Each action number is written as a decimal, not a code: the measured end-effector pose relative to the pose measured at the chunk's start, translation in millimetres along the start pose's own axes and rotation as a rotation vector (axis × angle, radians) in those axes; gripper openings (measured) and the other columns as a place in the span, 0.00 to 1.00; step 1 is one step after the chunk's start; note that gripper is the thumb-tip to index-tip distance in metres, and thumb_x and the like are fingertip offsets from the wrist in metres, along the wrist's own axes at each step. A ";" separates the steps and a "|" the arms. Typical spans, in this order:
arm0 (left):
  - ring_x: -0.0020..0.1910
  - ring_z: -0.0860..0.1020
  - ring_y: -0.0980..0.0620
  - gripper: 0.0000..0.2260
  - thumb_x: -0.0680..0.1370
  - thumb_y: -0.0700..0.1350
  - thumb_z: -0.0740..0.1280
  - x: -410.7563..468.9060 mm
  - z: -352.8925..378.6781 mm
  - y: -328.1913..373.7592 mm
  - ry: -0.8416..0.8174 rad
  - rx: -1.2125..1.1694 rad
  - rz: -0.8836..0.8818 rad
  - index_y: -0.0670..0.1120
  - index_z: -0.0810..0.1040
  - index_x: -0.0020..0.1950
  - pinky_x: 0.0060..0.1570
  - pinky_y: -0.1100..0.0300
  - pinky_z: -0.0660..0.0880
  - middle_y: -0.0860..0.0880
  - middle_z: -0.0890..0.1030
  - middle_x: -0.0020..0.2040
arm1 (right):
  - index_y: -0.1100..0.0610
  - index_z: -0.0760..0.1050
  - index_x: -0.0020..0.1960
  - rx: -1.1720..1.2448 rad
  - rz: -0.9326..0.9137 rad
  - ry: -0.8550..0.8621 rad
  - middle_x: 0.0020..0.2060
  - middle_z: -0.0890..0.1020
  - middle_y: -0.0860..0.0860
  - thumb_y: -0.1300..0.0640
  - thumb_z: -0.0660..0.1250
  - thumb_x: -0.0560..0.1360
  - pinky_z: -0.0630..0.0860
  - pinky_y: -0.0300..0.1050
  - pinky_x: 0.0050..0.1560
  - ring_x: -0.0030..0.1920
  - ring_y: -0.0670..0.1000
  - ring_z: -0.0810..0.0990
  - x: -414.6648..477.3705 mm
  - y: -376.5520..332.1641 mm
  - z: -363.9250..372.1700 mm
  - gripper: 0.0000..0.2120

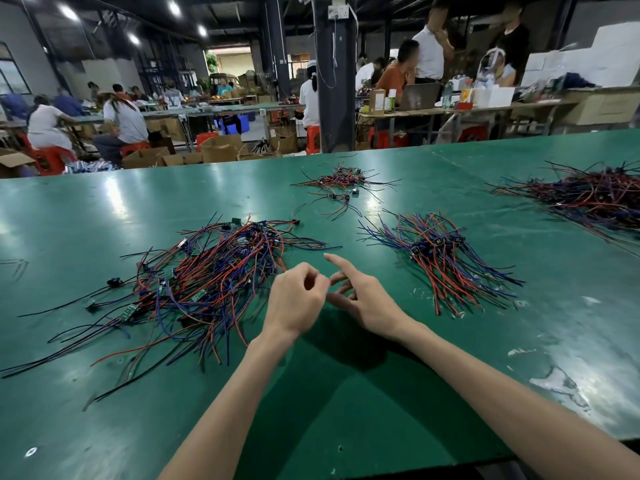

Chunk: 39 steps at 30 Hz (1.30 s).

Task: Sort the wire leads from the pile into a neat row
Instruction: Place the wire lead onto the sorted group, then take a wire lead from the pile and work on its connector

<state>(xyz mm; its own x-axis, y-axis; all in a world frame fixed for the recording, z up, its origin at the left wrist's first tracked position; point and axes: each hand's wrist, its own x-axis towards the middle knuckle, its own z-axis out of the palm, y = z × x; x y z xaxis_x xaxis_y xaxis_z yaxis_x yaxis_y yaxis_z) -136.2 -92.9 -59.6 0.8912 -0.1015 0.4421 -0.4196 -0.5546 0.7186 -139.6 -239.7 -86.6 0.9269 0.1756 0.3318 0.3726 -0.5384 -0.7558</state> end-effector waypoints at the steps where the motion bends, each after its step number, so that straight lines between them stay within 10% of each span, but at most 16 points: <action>1: 0.29 0.69 0.52 0.13 0.74 0.41 0.66 -1.4 3.1 0.9 -0.043 -0.042 0.020 0.51 0.70 0.30 0.34 0.59 0.63 0.56 0.71 0.26 | 0.54 0.65 0.73 0.036 -0.017 -0.004 0.53 0.79 0.54 0.58 0.68 0.76 0.76 0.43 0.53 0.47 0.54 0.80 -0.4 -0.8 0.0 0.26; 7: 0.25 0.67 0.60 0.07 0.67 0.45 0.62 -6.2 11.5 2.4 -0.235 -0.184 0.067 0.51 0.70 0.28 0.31 0.64 0.65 0.56 0.71 0.24 | 0.63 0.80 0.54 0.157 -0.014 0.013 0.45 0.82 0.50 0.75 0.62 0.70 0.74 0.35 0.47 0.45 0.43 0.79 -1.4 -3.7 -0.6 0.16; 11: 0.26 0.68 0.60 0.07 0.69 0.46 0.63 -7.3 9.2 1.0 -0.281 -0.214 0.062 0.48 0.73 0.30 0.31 0.64 0.65 0.56 0.72 0.25 | 0.52 0.78 0.38 0.153 -0.048 -0.012 0.30 0.79 0.40 0.76 0.59 0.68 0.70 0.31 0.37 0.34 0.36 0.73 -2.0 -1.2 -2.6 0.21; 16: 0.52 0.73 0.47 0.07 0.80 0.45 0.59 5.6 7.8 -20.7 -0.088 0.229 0.067 0.45 0.76 0.49 0.54 0.51 0.68 0.47 0.79 0.50 | 0.65 0.78 0.47 0.382 0.085 0.117 0.40 0.81 0.58 0.70 0.61 0.78 0.79 0.37 0.43 0.35 0.43 0.81 6.7 2.3 -3.1 0.07; 20: 0.67 0.65 0.46 0.17 0.81 0.48 0.56 10.2 6.4 -46.6 -0.274 0.617 -0.076 0.47 0.66 0.69 0.66 0.50 0.60 0.47 0.69 0.68 | 0.61 0.70 0.45 0.642 0.213 0.185 0.41 0.82 0.58 0.65 0.55 0.82 0.81 0.43 0.42 0.37 0.50 0.83 9.7 2.7 -10.0 0.09; 39: 0.62 0.70 0.49 0.14 0.81 0.49 0.57 15.6 -2.4 -37.9 0.015 0.467 0.011 0.49 0.74 0.64 0.62 0.51 0.59 0.49 0.76 0.62 | 0.56 0.70 0.45 0.791 0.352 0.474 0.31 0.82 0.52 0.58 0.54 0.83 0.81 0.49 0.36 0.32 0.49 0.81 13.7 5.0 -40.4 0.10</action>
<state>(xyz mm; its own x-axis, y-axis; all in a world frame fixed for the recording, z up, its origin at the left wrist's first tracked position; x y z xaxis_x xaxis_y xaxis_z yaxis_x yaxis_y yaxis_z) -106.8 -71.5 -78.7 0.8830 -0.0991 0.4588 -0.3036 -0.8661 0.3970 -126.9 -273.2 -63.1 0.9408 -0.3303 0.0767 0.1623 0.2400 -0.9571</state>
